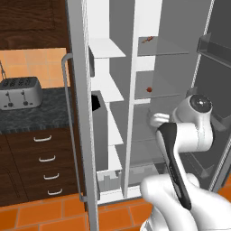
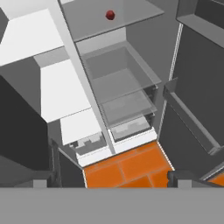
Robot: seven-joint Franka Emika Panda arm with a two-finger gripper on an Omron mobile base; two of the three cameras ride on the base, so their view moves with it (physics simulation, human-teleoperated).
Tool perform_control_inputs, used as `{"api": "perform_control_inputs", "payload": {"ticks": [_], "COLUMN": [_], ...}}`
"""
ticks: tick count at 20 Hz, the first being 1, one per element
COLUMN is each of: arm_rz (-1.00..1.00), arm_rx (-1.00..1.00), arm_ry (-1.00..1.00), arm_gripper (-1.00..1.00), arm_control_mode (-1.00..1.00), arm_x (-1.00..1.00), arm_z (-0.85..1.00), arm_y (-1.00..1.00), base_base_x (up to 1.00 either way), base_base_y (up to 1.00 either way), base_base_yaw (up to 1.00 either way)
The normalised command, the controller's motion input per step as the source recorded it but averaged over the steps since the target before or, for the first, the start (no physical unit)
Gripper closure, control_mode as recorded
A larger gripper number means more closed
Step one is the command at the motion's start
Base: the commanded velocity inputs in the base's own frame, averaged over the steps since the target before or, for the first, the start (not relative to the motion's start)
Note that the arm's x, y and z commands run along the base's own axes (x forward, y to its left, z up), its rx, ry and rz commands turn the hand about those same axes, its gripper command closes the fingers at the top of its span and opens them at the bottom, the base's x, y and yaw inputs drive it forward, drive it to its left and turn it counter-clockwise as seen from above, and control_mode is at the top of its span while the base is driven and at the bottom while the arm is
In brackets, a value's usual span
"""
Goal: Take the strawberry from the fridge and place it on top of the pancake, located on the dining counter.
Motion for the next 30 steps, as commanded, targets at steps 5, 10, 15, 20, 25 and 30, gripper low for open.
{"api": "perform_control_inputs", "payload": {"ticks": [5,10,15,20,25,30], "arm_rz": [0.00,0.00,0.00,0.00,0.00,0.00], "arm_rx": [-0.02,0.00,0.00,0.00,0.00,0.00], "arm_ry": [0.00,0.00,0.00,0.00,0.00,0.00], "arm_gripper": [-1.00,-1.00,-1.00,-1.00,-1.00,-1.00], "arm_control_mode": [-1.00,-1.00,1.00,1.00,1.00,1.00], "arm_x": [-0.14,0.00,0.08,0.00,0.00,0.00], "arm_z": [-0.07,0.00,0.00,0.00,0.00,0.00], "arm_y": [-0.02,0.00,0.00,0.00,0.00,0.00], "base_base_x": [0.00,0.00,0.13,0.55,0.46,0.51], "base_base_y": [0.00,0.00,0.00,0.00,0.00,0.02], "base_base_yaw": [0.00,0.00,0.00,-0.07,-0.06,-0.05]}}
